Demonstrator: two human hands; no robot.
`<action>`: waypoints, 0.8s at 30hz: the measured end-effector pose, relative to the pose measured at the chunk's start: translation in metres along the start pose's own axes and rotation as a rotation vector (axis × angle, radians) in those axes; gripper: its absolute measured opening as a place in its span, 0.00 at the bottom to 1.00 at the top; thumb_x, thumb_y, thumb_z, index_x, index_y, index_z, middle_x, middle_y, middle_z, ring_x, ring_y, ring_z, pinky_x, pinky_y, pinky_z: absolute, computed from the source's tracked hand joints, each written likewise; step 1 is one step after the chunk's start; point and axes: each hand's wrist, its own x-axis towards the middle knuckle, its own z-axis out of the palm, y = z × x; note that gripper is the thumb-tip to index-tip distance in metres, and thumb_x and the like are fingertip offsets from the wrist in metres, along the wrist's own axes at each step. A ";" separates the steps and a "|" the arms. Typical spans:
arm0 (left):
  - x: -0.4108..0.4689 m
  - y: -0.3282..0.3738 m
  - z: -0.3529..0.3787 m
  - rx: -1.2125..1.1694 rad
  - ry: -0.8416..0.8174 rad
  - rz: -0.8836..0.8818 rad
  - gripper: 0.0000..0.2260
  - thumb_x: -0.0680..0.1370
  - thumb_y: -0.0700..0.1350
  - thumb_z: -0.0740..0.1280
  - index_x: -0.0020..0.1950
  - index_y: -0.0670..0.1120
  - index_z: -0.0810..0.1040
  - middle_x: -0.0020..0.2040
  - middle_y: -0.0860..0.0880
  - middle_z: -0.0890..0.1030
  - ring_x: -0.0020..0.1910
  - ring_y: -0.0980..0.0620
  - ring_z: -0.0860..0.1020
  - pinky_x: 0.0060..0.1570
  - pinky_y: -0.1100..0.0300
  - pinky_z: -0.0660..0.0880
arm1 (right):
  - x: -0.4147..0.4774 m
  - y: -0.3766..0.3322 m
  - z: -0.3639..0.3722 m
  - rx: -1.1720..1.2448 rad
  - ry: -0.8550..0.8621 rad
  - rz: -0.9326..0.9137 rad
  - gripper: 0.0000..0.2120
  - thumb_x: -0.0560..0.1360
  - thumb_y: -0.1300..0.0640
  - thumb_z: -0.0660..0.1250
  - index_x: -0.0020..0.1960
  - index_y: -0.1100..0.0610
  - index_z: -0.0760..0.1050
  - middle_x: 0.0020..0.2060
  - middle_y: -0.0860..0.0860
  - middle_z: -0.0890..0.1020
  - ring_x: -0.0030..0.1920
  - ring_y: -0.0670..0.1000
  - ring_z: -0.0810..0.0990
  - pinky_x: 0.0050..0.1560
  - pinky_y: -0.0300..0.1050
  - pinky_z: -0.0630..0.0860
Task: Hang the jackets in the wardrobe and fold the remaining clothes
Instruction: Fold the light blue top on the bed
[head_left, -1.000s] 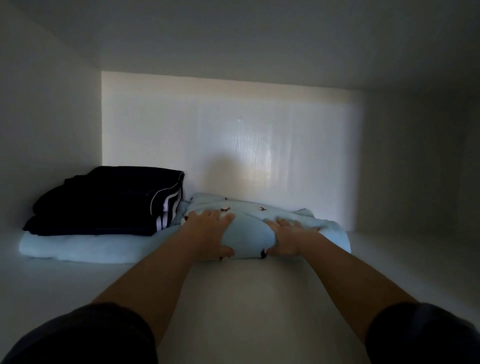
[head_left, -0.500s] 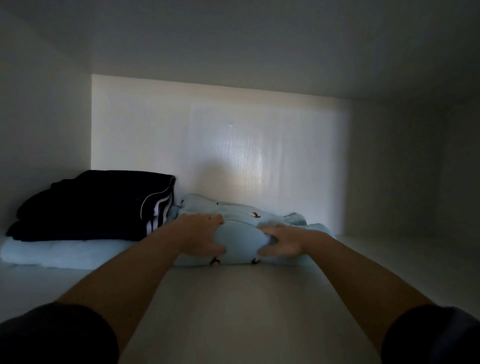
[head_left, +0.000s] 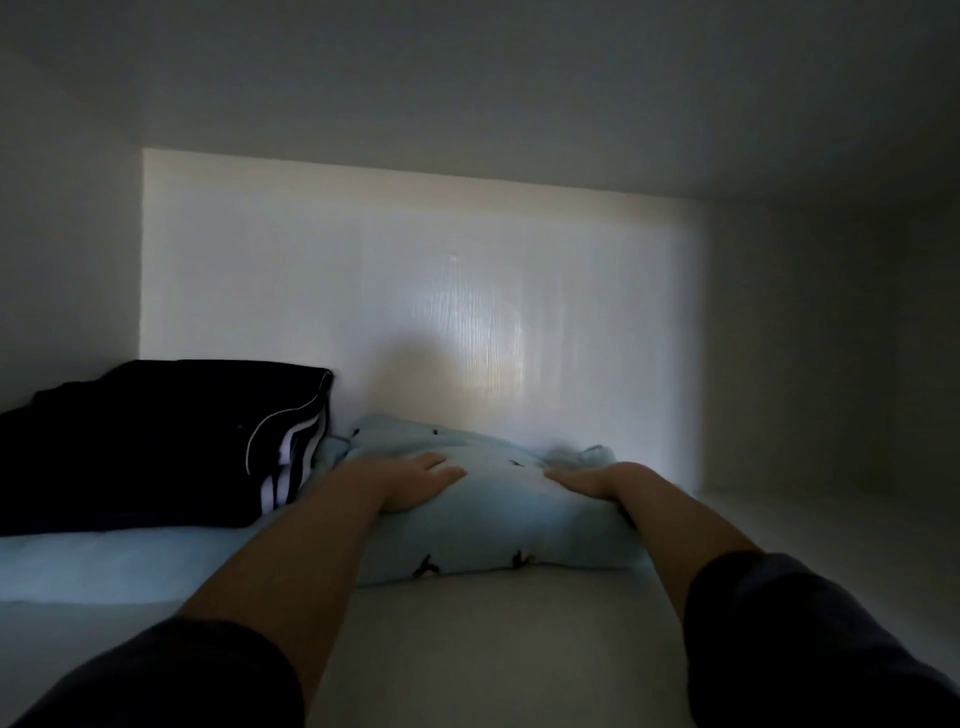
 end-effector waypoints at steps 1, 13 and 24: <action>0.001 -0.001 0.002 -0.018 0.002 -0.003 0.30 0.77 0.69 0.44 0.77 0.59 0.51 0.79 0.49 0.54 0.76 0.45 0.56 0.74 0.48 0.51 | 0.002 0.001 -0.001 -0.054 -0.013 0.057 0.41 0.76 0.30 0.53 0.79 0.55 0.50 0.77 0.57 0.56 0.76 0.59 0.57 0.75 0.55 0.53; -0.063 0.032 0.006 0.229 0.315 -0.072 0.18 0.82 0.51 0.52 0.70 0.47 0.63 0.68 0.42 0.67 0.62 0.38 0.70 0.56 0.43 0.68 | -0.110 0.025 0.007 -0.420 0.309 -0.350 0.24 0.81 0.40 0.46 0.72 0.47 0.64 0.72 0.53 0.67 0.71 0.55 0.66 0.70 0.60 0.60; -0.273 0.132 0.000 -0.364 0.127 0.416 0.20 0.80 0.57 0.59 0.70 0.53 0.68 0.69 0.54 0.71 0.66 0.57 0.70 0.65 0.62 0.64 | -0.384 0.135 0.038 0.120 0.365 -0.544 0.26 0.80 0.46 0.59 0.76 0.45 0.57 0.75 0.46 0.62 0.74 0.44 0.59 0.74 0.43 0.57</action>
